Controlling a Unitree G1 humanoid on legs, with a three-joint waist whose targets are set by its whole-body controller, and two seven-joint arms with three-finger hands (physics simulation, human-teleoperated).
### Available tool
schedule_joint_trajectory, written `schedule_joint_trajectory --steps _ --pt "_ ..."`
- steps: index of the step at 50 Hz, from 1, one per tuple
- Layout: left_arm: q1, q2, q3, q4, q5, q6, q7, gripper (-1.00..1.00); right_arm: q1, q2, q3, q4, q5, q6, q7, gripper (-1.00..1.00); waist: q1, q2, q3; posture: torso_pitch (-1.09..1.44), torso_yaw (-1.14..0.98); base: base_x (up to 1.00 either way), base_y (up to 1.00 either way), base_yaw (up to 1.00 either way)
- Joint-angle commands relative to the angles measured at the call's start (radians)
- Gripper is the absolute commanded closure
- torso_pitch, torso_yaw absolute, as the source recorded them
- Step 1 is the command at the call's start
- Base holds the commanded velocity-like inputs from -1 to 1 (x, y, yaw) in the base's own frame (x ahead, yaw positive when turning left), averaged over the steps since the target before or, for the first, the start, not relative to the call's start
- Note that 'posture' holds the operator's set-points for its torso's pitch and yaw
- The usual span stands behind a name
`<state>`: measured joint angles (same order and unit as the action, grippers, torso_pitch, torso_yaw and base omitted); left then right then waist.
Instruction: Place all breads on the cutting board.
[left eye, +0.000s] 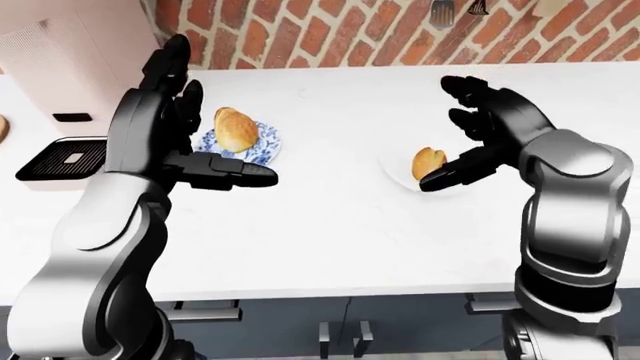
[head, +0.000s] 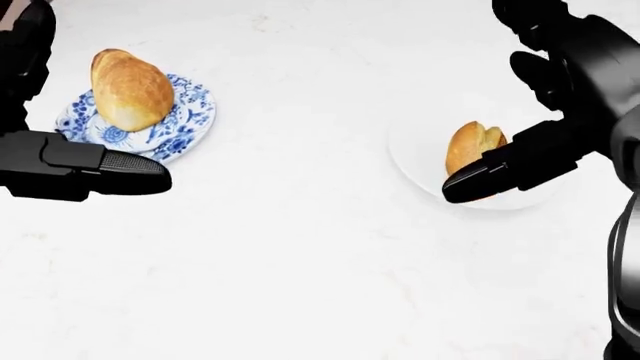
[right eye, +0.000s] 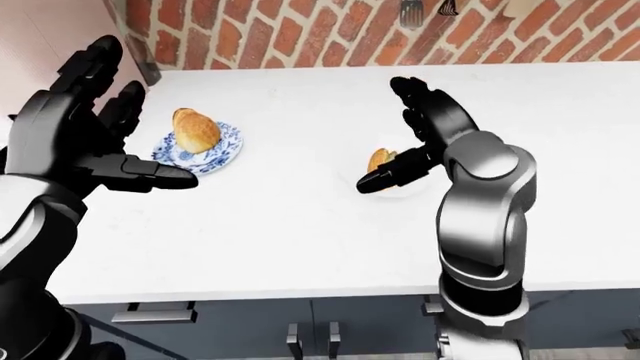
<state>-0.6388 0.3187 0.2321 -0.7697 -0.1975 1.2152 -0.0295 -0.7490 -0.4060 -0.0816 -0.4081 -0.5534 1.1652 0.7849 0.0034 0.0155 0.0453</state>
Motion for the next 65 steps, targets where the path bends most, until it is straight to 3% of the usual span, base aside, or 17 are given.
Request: schedule_joint_trajectory --steps 1,3,6,22,36,55,58,61,65 --pt "-0.027 0.010 0.012 -0.023 0.005 -0.027 0.003 -1.00 -0.033 -0.007 -0.014 -0.018 -0.024 -0.032 0.002 -0.71 0.000 -0.002 -0.026 0.00 0.00 0.00 0.00 0.00" --pt "-0.024 0.010 0.013 -0.023 0.005 -0.029 0.002 -1.00 -0.033 -0.002 -0.014 -0.012 -0.033 -0.036 0.009 -0.58 -0.001 -0.001 -0.026 0.00 0.00 0.00 0.00 0.00" --pt "-0.022 0.011 0.015 -0.021 0.005 -0.031 0.000 -1.00 -0.025 0.007 -0.017 0.002 -0.044 -0.053 0.016 -0.55 -0.002 0.000 -0.027 0.00 0.00 0.00 0.00 0.00" --pt "-0.006 0.010 0.008 -0.013 0.019 -0.052 -0.008 -1.00 0.002 0.014 -0.035 0.072 -0.076 -0.124 0.017 -0.61 -0.003 -0.001 -0.031 0.00 0.00 0.00 0.00 0.00" --pt "-0.011 0.007 0.010 -0.019 0.022 -0.044 -0.012 -1.00 0.001 0.017 -0.050 0.180 -0.081 -0.187 -0.006 -0.45 -0.003 -0.002 -0.032 0.00 0.00 0.00 0.00 0.00" --pt "-0.006 0.008 0.014 -0.021 0.020 -0.045 -0.015 -1.00 0.009 0.017 -0.050 0.302 -0.062 -0.268 -0.083 -0.46 -0.001 -0.004 -0.032 0.00 0.00 0.00 0.00 0.00" --pt "-0.005 0.008 0.015 -0.027 0.018 -0.040 -0.014 -1.00 0.008 0.018 -0.047 0.307 -0.067 -0.269 -0.082 -0.37 -0.001 -0.005 -0.033 0.00 0.00 0.00 0.00 0.00" --pt "0.001 0.009 0.017 -0.024 0.018 -0.048 -0.015 -1.00 0.013 0.019 -0.046 0.313 -0.071 -0.279 -0.084 0.03 0.000 -0.006 -0.033 0.00 0.00 0.00 0.00 0.00" --pt "0.002 0.009 0.018 -0.022 0.018 -0.051 -0.015 -1.00 0.020 0.021 -0.044 0.314 -0.080 -0.287 -0.082 0.15 0.001 -0.006 -0.034 0.00 0.00 0.00 0.00 0.00"
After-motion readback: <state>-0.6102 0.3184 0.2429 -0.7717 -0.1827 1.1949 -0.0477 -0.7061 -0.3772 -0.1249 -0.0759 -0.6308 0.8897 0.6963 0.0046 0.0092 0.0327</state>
